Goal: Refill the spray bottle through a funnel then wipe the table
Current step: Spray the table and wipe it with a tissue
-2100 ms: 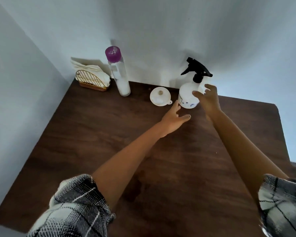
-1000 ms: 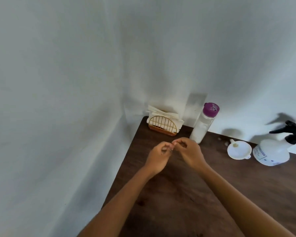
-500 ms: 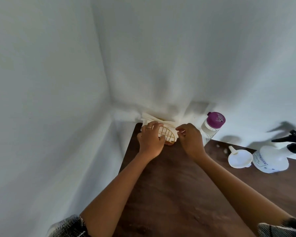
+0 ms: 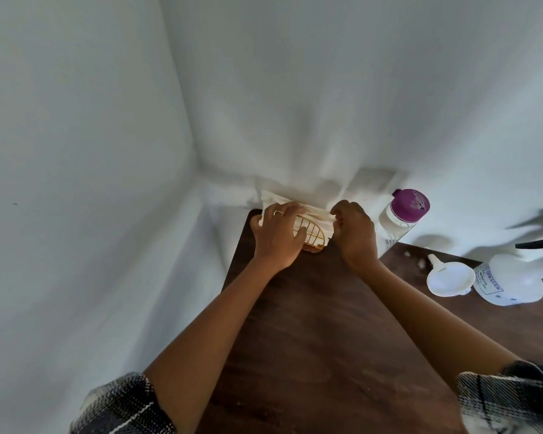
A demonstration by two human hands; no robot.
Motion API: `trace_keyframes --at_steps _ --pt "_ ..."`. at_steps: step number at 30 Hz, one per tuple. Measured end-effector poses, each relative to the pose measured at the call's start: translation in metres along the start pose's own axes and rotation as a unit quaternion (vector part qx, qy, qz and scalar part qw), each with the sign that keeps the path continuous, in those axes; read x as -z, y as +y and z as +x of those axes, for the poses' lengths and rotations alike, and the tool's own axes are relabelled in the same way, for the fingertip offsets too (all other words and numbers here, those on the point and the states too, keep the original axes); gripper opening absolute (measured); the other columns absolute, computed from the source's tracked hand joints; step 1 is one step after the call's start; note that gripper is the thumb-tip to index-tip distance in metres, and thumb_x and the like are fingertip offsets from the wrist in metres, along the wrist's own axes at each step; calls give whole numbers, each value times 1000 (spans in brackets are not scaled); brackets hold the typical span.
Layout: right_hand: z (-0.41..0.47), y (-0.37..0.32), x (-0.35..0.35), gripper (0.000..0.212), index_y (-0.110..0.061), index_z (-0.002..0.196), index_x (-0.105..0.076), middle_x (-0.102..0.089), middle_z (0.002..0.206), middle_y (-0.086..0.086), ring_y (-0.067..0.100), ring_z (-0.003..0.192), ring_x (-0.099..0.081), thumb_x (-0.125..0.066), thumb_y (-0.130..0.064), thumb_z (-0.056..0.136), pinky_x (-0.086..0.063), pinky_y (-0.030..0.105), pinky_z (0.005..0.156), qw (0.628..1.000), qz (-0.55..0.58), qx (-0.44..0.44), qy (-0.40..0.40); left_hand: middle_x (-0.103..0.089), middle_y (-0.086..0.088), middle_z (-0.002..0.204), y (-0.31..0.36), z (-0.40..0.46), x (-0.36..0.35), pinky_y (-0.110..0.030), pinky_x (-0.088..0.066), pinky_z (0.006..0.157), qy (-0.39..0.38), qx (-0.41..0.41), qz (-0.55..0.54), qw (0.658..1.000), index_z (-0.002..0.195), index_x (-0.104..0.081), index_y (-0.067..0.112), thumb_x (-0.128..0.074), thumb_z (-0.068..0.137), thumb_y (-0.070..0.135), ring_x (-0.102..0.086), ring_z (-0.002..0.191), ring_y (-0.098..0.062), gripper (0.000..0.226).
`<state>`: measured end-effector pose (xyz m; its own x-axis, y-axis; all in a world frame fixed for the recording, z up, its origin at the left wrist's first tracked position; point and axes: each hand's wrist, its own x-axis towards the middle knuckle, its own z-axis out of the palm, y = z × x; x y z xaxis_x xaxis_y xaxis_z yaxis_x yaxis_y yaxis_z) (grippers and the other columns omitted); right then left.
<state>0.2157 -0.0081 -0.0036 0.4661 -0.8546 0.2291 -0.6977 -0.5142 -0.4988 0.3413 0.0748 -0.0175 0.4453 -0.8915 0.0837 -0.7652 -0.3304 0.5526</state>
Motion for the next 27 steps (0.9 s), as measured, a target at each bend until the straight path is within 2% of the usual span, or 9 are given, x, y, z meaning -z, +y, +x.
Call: trace_keyframes --at_steps 8,11,13,17,20,24,27 --pt "1 -1 1 15 -4 93 -55 -61 88 12 29 78 -55 -49 5 82 -42 38 64 1000 -8 4 -1 -45 10 141 0 -1 1 -46 -17 108 11 -2 18 1000 129 -48 31 -51 91 32 -30 135 -17 37" --pt "1 -3 3 15 -3 89 -55 -62 82 13 33 78 -53 -54 7 79 -40 40 65 998 -26 39 34 -49 8 138 4 -2 -1 -47 -19 105 35 -15 30 999 128 -51 32 -55 89 35 -33 133 -20 39" --pt "3 -5 5 16 -2 88 -56 -63 79 13 35 78 -52 -56 8 76 -40 41 66 997 -23 55 45 -49 7 136 7 -2 -2 -45 -18 104 41 -18 24 999 124 -54 36 -58 86 36 -32 133 -21 38" --pt "5 -9 10 19 -5 86 -50 -59 79 11 31 76 -53 -52 11 75 -43 44 67 997 23 74 16 -45 7 138 11 0 -6 -41 -15 101 52 1 8 999 113 -61 41 -60 85 38 -28 133 -19 27" --pt "5 -11 14 23 -9 84 -47 -54 81 7 25 75 -48 -50 12 76 -43 43 65 996 47 77 0 -40 9 142 13 1 -7 -39 -15 99 69 19 6 997 108 -65 39 -60 86 39 -27 132 -19 23" --pt "9 -13 18 23 -9 81 -50 -55 77 7 25 73 -47 -50 13 74 -42 46 67 995 22 94 14 -45 7 139 16 9 -4 -42 -19 97 88 8 15 996 102 -71 33 -61 87 37 -32 131 -22 18" --pt "11 -16 21 27 -7 79 -50 -53 75 10 25 69 -45 -49 18 70 -42 45 62 992 12 117 33 -47 6 138 14 13 -4 -42 -19 98 94 -2 28 995 102 -72 30 -61 88 36 -34 131 -23 19"
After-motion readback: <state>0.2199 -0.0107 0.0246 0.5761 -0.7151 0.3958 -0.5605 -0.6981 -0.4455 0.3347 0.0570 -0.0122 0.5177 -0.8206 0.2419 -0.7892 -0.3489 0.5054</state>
